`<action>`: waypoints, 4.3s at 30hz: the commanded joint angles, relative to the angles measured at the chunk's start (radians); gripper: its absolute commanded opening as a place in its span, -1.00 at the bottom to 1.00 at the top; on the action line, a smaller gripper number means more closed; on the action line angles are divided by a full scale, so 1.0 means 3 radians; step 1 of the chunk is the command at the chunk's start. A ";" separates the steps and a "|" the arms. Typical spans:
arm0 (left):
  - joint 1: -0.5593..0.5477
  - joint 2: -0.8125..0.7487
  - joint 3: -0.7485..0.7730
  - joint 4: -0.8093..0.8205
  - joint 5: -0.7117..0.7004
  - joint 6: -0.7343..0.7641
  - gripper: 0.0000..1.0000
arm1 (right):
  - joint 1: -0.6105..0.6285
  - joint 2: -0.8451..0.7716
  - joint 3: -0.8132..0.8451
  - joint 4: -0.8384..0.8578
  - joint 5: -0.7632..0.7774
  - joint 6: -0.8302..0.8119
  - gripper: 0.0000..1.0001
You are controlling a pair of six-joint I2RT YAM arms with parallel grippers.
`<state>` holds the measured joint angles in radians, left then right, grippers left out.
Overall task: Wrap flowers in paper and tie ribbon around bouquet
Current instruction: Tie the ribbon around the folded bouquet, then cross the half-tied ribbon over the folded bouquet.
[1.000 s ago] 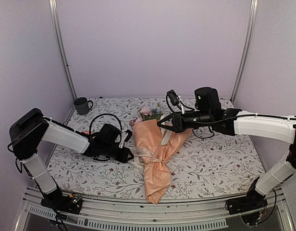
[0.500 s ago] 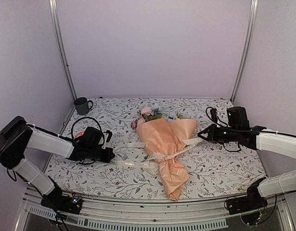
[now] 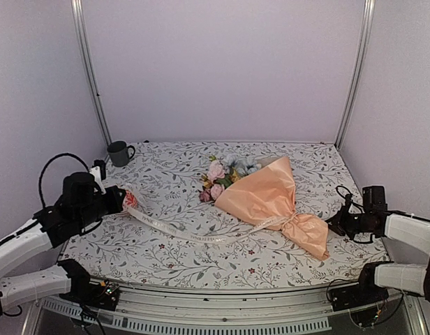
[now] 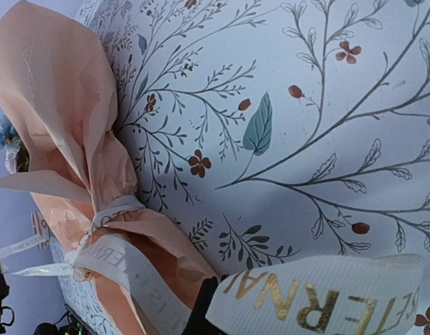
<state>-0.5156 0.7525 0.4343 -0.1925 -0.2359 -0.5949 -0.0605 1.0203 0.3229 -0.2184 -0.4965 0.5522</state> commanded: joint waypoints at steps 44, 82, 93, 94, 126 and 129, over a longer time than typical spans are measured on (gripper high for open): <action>0.2227 -0.0485 0.1028 -0.0821 -0.0409 0.1241 -1.00 | -0.0920 0.1422 0.0527 0.0419 0.0090 -0.0549 -1.00; -0.1174 0.1938 0.1730 0.0362 0.1371 0.1679 -0.89 | 0.2896 0.0708 0.2325 0.0809 -0.0820 -0.0452 -1.00; -0.1434 0.1960 0.1554 0.0156 0.0835 0.2218 0.96 | 0.2962 0.0921 0.2303 0.1051 -0.0913 -0.0348 -1.00; -0.1442 0.1905 0.1545 0.0188 0.0772 0.2282 0.98 | 0.2964 0.0922 0.2300 0.1048 -0.0908 -0.0348 -1.00; -0.2131 0.2726 0.1355 0.2597 0.1516 0.1809 -1.00 | 0.2969 0.0934 0.1980 0.1378 -0.0805 -0.0092 -1.00; -0.2131 0.2702 0.1348 0.2647 0.1540 0.1773 -1.00 | 0.2971 0.0939 0.1949 0.1321 -0.0772 -0.0097 -0.98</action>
<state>-1.1454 1.5593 0.8188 0.5613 0.2184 -0.0536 0.8246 1.2995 0.9245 0.1532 -0.7315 0.5175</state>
